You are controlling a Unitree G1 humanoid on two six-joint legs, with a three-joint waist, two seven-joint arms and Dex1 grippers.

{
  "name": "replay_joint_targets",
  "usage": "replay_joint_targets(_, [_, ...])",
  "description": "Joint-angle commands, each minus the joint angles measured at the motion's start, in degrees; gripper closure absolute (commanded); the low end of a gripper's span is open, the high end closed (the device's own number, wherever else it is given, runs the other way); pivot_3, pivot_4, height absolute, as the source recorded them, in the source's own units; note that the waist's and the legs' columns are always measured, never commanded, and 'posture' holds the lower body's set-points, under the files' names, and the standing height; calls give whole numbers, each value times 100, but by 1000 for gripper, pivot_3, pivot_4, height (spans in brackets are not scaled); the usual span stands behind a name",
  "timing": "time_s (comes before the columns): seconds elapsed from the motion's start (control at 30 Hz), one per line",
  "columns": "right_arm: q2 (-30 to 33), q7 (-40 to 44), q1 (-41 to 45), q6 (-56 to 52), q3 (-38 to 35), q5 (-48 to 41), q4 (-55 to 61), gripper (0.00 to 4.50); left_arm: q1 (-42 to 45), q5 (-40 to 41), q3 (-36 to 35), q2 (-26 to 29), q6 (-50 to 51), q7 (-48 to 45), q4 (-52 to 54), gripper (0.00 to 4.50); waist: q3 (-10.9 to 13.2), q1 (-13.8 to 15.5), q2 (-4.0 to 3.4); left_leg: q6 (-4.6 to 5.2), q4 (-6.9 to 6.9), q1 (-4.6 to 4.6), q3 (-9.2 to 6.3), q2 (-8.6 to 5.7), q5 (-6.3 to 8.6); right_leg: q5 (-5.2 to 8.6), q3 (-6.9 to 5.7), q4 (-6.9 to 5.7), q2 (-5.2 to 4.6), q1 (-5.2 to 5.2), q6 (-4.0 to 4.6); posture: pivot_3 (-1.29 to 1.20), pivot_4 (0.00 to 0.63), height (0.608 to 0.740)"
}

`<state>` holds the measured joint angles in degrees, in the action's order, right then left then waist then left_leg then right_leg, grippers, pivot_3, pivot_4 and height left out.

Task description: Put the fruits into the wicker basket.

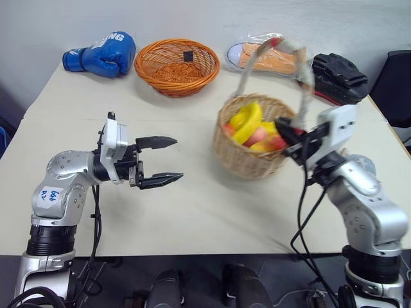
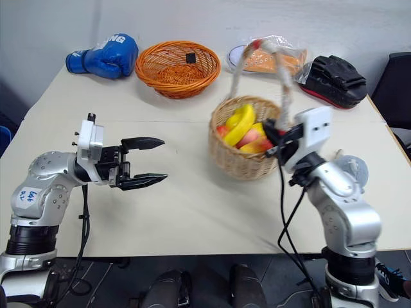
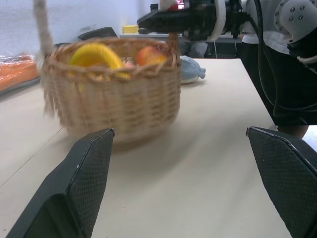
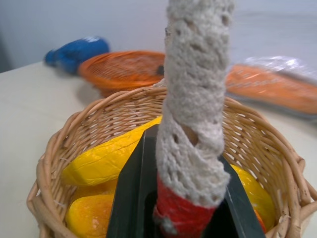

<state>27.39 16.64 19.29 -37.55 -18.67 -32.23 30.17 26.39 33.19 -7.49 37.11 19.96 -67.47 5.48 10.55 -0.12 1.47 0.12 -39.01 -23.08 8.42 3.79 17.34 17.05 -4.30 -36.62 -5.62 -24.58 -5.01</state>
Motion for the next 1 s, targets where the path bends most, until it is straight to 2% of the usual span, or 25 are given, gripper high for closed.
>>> replay_joint_targets(0.03, [248,-49,-159,77,-669,-96,89,4371,21,-33,49,-36,-156,-44,-84,0,0,0,0,0,0,0,0,0,0,0,0,2,0,0,0,0,150,740])
replay_joint_targets(0.2, [574,216,-291,408,-948,146,-769,4371,179,-59,180,-124,-222,-76,-223,0,0,-10,0,1,0,1,2,-2,0,-1,3,2,0,0,-1,0,150,740])
replay_joint_targets(0.47, [832,499,-151,1381,-818,740,-2072,4371,451,-72,306,-175,-242,-187,-471,0,2,-1,-4,-3,0,2,11,-1,-2,-1,5,1,5,-1,-1,0,150,740])
replay_joint_targets(0.57, [746,562,-62,1483,-942,579,-2338,4371,365,-46,327,-83,-153,-288,-406,0,2,0,-4,-3,-1,0,15,-2,-2,-1,4,4,6,1,-1,0,150,740])
replay_joint_targets(0.63, [805,681,-109,1589,-924,596,-2433,3587,306,-36,280,-65,-140,-276,-390,0,2,-10,-4,-3,-1,1,15,-1,-3,-1,5,2,6,1,-2,0,150,740])
replay_joint_targets(0.7, [864,795,-188,1635,-944,580,-2404,3081,224,-46,249,-40,-159,-265,-362,0,2,-12,-5,-4,-1,2,14,0,-3,-1,5,1,6,1,-2,0,150,740])
replay_joint_targets(0.83, [1146,963,-548,1739,-1306,569,-2202,1639,58,-143,168,5,-345,-195,-354,0,4,6,-11,-4,-1,1,11,0,-3,-1,6,2,6,0,-2,0,150,740])
replay_joint_targets(0.97, [1643,1955,-1099,2200,-1764,385,-2046,208,-322,-223,-104,293,-500,-172,-360,0,4,1,-15,-4,1,3,9,0,-3,-1,7,4,5,0,-2,0,150,740])
replay_joint_targets(1.0, [1757,2221,-1243,2347,-1849,362,-2070,28,-410,-269,-146,350,-612,-195,-389,0,4,-4,-15,-4,2,3,8,1,-3,-1,6,5,6,1,-2,0,150,740])
